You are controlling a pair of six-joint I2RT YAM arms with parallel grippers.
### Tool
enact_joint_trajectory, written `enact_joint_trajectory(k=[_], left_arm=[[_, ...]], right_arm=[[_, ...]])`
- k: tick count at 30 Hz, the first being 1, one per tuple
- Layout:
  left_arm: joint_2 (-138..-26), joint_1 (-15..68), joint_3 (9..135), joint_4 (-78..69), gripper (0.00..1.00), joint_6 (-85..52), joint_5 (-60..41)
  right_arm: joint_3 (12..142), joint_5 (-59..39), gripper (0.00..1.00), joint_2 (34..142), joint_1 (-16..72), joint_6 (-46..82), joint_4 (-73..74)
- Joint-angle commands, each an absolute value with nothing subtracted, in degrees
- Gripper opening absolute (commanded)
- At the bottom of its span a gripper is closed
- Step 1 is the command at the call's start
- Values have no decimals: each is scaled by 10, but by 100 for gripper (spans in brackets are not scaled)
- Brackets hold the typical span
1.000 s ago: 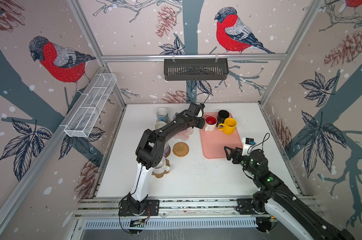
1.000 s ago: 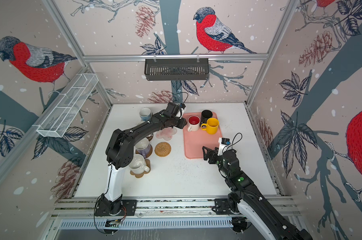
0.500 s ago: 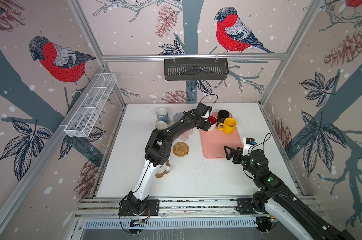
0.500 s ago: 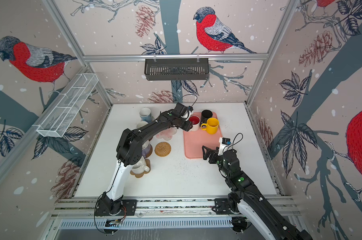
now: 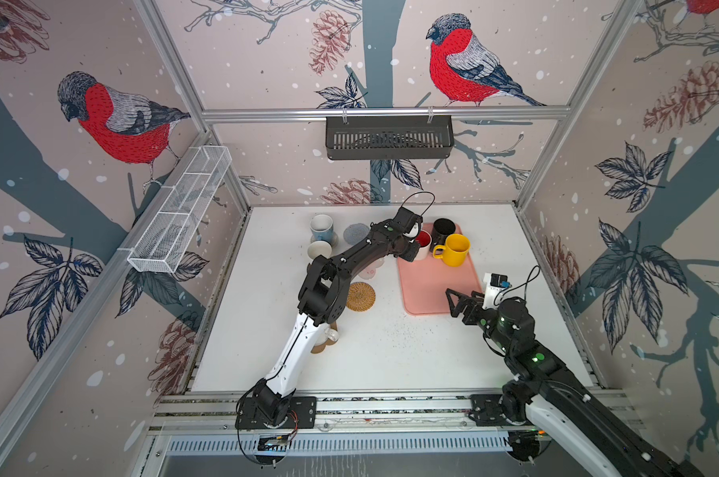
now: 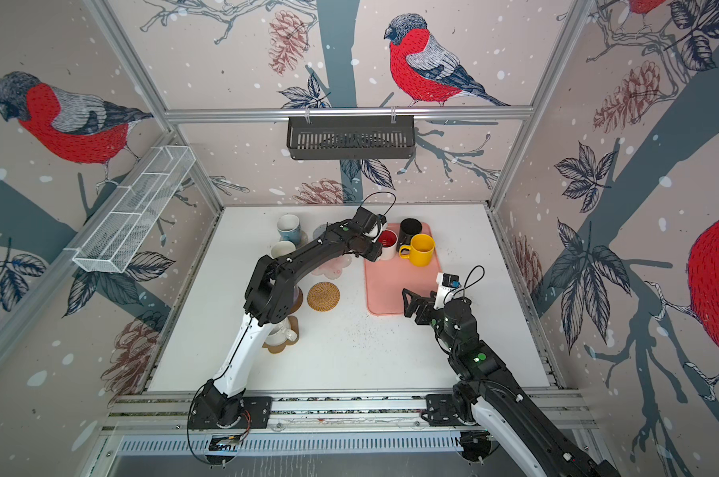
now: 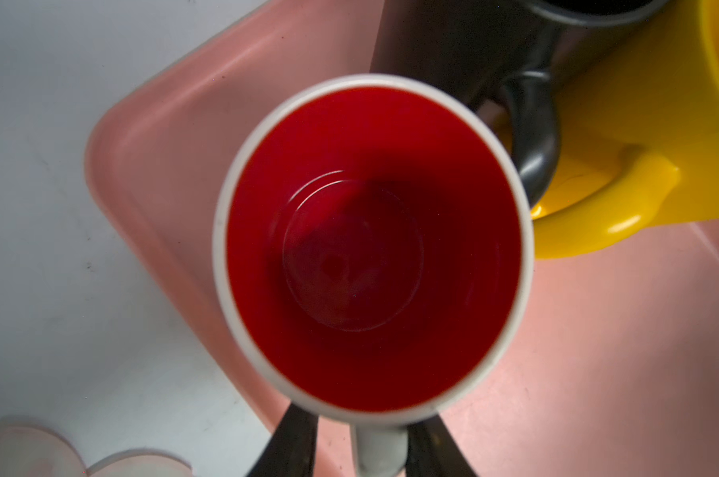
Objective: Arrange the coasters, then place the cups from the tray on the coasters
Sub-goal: 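Lower the left gripper onto the red mug's rim and close it, then lift the red-lined mug off the tray with the left gripper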
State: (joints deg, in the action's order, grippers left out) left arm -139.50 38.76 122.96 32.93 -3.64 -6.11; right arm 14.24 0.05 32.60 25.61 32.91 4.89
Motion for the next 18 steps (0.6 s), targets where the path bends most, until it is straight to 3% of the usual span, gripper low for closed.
enact_joint_trajectory(k=[1, 9, 18], left_arm=[[-1408, 388, 1242, 337, 31, -38, -56], [-1423, 388, 1241, 328, 27, -46, -36], [-1421, 388, 1241, 326, 4, -52, -21]], right_arm=[[144, 7, 99, 325, 257, 330, 61], [143, 4, 99, 325, 256, 331, 62], [142, 4, 100, 323, 257, 331, 62]])
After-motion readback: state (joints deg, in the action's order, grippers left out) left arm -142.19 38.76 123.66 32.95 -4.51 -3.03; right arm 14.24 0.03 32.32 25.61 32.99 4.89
